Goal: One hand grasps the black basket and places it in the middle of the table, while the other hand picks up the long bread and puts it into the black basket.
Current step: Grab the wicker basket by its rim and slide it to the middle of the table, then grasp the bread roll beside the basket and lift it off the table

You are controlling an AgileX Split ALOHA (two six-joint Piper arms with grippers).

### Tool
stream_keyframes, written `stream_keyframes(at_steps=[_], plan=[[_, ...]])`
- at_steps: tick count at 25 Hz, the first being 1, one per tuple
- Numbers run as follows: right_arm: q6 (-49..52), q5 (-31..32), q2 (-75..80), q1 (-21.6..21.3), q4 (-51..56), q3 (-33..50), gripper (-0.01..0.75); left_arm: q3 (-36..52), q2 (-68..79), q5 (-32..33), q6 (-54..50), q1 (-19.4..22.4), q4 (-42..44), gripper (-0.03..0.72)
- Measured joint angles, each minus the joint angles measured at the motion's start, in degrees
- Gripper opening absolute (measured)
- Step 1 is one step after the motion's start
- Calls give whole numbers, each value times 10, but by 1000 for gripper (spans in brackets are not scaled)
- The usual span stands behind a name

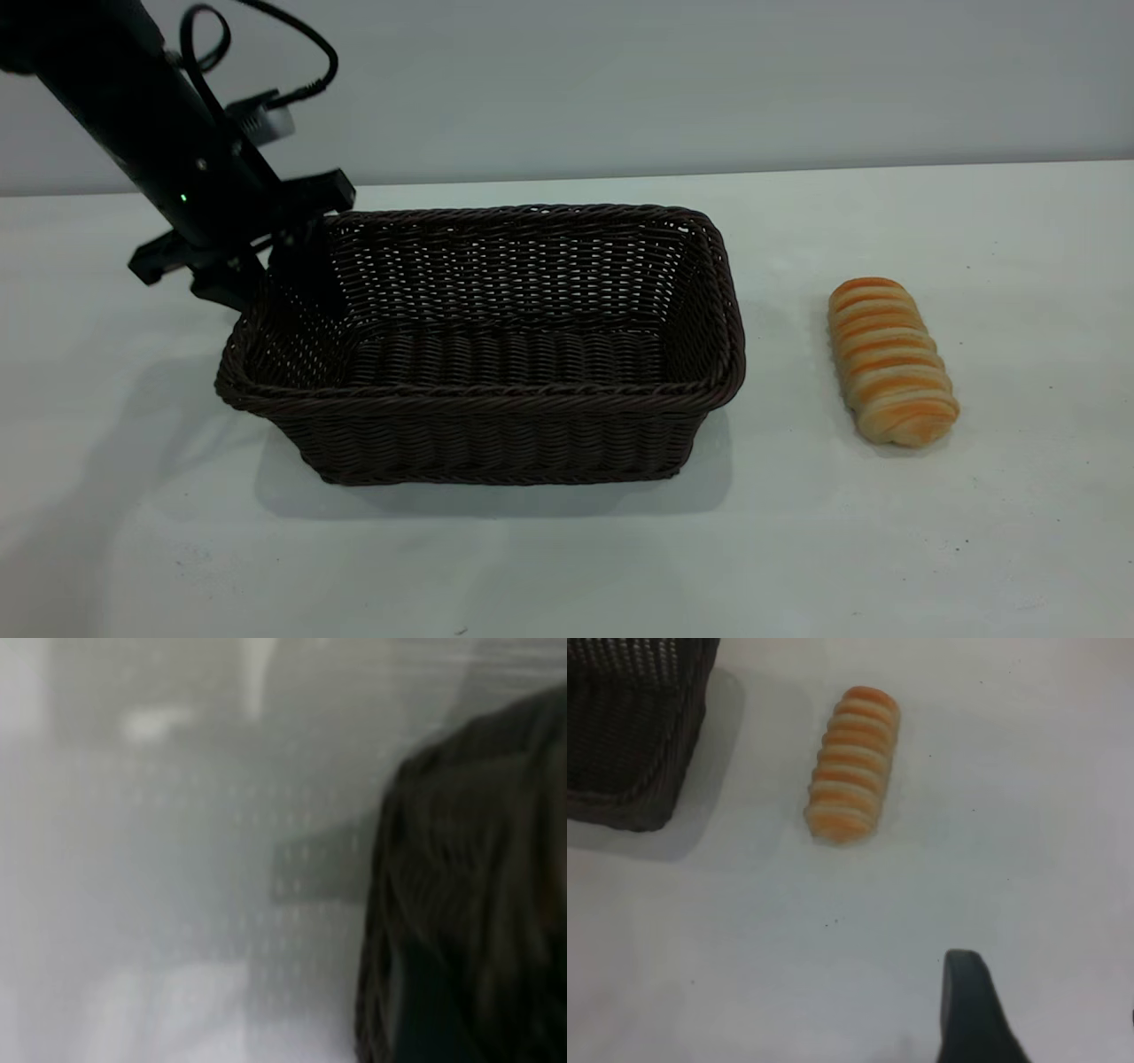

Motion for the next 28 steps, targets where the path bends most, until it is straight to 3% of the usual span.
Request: stream_keyframes(at_steps=[4,12,22,28], plan=[[0,0,0,0,0,0,409,0,-34,32,-2,0,25,508],[-28,-6,35,0,50,0,409,0,-175,72,-31,0,146,516],[-319,-144,341,0,394,-43,409,0,-322,113,-41,0,167,517],[-452,-205,535,0,497,-129,409,0,-372,159,-41,0,175,517]])
